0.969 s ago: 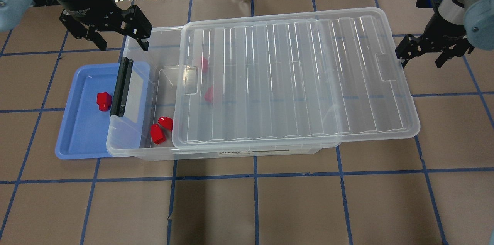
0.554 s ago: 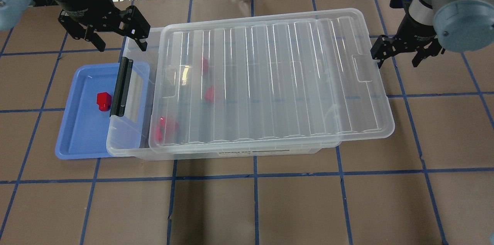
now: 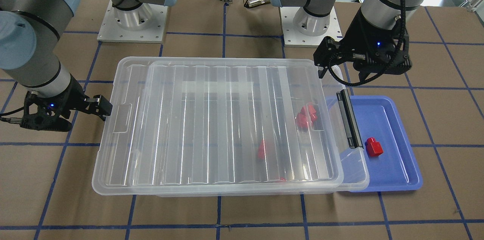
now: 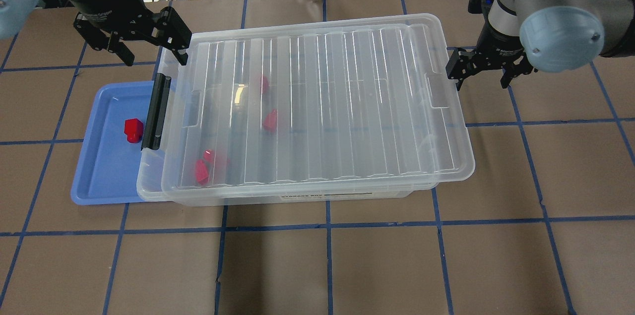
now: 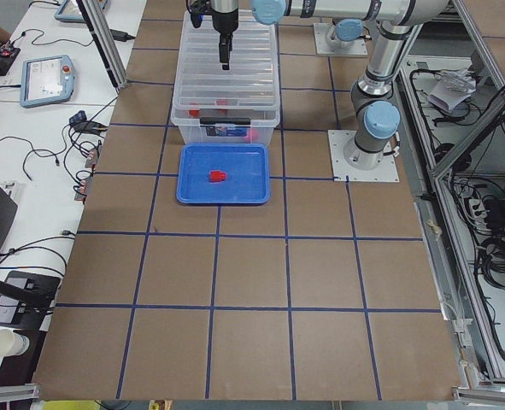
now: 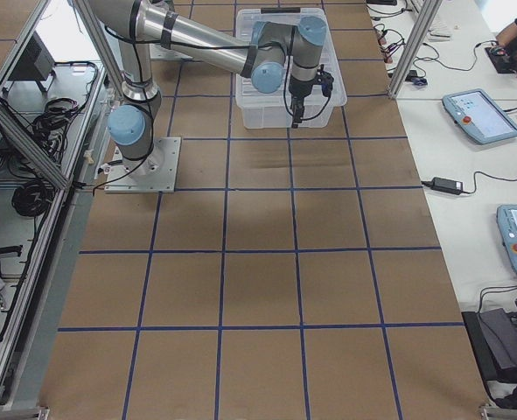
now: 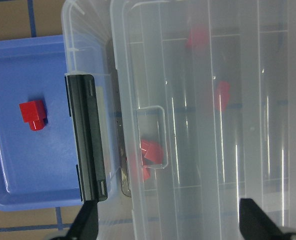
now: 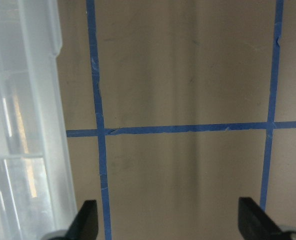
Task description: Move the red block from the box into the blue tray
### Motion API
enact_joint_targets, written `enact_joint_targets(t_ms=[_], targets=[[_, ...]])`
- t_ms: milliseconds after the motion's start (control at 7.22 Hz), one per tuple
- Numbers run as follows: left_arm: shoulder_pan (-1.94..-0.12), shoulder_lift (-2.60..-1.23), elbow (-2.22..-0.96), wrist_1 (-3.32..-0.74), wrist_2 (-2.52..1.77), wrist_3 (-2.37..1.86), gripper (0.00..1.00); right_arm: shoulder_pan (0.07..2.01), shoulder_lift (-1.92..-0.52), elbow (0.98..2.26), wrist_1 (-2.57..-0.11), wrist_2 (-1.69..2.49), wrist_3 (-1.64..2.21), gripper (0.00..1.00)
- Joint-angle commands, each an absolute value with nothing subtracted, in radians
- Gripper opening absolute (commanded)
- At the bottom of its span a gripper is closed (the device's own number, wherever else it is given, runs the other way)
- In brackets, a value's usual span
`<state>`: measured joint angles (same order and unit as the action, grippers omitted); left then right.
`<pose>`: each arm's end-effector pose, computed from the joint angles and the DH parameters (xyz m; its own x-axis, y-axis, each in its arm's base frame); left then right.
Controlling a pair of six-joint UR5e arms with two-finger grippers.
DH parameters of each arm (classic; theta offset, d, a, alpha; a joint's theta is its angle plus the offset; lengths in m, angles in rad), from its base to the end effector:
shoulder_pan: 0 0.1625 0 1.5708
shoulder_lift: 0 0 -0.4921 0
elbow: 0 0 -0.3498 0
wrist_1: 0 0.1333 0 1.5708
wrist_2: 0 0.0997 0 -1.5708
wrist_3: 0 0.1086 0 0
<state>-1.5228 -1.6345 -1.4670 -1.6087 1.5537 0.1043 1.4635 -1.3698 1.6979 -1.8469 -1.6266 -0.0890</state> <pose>-0.1119 -0.4867 0.5593 -0.9983 0.0563 0.0168 0.0563 0.9984 -0.0040 0.0705 -0.5339 0.4185 -0.9986 0.0154 0.0509 0.0183 0.9982 0.0567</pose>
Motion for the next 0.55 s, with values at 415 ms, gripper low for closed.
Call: enact_joint_targets(t_ms=[415], targets=[[-1.522,-1.635,-1.465,-1.594,1.554,0.104,1.00,1.503,-1.367,1.697,-1.847,-1.612,-0.087,1.00]])
